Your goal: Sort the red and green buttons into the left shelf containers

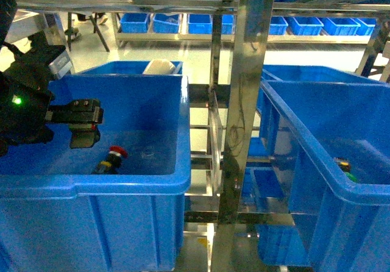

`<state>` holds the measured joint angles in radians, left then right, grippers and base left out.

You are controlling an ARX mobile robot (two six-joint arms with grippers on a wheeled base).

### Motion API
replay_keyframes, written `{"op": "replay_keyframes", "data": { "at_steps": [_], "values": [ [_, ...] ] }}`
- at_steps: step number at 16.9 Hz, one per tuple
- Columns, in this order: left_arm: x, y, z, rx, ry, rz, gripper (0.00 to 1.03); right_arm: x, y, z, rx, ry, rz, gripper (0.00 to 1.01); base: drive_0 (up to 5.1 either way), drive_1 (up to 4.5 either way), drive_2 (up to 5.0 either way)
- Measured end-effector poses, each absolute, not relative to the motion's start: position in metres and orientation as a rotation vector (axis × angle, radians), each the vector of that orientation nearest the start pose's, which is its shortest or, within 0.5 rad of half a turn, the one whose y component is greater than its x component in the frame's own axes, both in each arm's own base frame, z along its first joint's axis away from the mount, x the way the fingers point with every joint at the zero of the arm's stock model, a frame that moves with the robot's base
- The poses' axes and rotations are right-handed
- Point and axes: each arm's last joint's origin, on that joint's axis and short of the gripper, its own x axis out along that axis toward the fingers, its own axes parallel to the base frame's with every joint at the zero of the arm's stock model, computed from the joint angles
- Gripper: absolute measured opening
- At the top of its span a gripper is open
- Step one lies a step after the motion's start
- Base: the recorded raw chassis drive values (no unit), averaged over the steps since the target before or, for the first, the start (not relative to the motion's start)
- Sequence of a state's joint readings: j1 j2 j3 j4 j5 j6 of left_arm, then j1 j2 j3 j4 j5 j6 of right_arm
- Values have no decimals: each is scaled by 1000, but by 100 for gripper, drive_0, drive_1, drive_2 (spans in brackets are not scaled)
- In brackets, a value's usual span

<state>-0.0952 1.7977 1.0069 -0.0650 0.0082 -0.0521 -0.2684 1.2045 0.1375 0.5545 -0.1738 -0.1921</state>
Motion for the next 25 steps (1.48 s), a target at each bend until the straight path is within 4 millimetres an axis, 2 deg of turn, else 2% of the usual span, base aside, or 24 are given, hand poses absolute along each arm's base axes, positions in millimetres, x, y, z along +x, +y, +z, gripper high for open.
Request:
{"op": "replay_keyframes", "data": {
  "at_steps": [1, 2, 3, 5, 10, 13, 16, 19, 21, 24, 25],
  "values": [
    [351, -33, 159, -4, 847, -66, 95, 175, -43, 117, -75, 507, -44, 98, 0, 0, 0],
    [346, -33, 164, -4, 832, -67, 100, 175, -43, 117, -75, 507, -44, 98, 0, 0, 0],
    [342, -33, 170, -9, 811, -67, 97, 175, -43, 117, -75, 507, -44, 98, 0, 0, 0],
    [331, -33, 177, -9, 787, -71, 98, 175, -43, 117, -75, 507, -44, 98, 0, 0, 0],
    [285, -26, 178, -5, 767, -65, 98, 175, -43, 117, -75, 507, -44, 98, 0, 0, 0],
    [258, -18, 197, -19, 657, -3, 98, 175, -43, 117, -75, 507, -44, 98, 0, 0, 0],
    [218, -23, 213, -47, 483, 45, 98, 175, -43, 117, -75, 507, -44, 98, 0, 0, 0],
    [168, -22, 242, -139, 353, 39, 98, 175, -43, 117, -75, 507, -44, 98, 0, 0, 0],
    [142, -18, 247, -202, 285, 15, 98, 175, -43, 117, -75, 507, -44, 98, 0, 0, 0],
    [142, -18, 242, -249, 303, 1, 98, 176, -43, 116, -66, 461, -38, 96, 0, 0, 0],
    [142, -18, 241, -248, 308, 0, 98, 175, -39, 104, -21, 368, -6, 85, 0, 0, 0]
  ]
}}
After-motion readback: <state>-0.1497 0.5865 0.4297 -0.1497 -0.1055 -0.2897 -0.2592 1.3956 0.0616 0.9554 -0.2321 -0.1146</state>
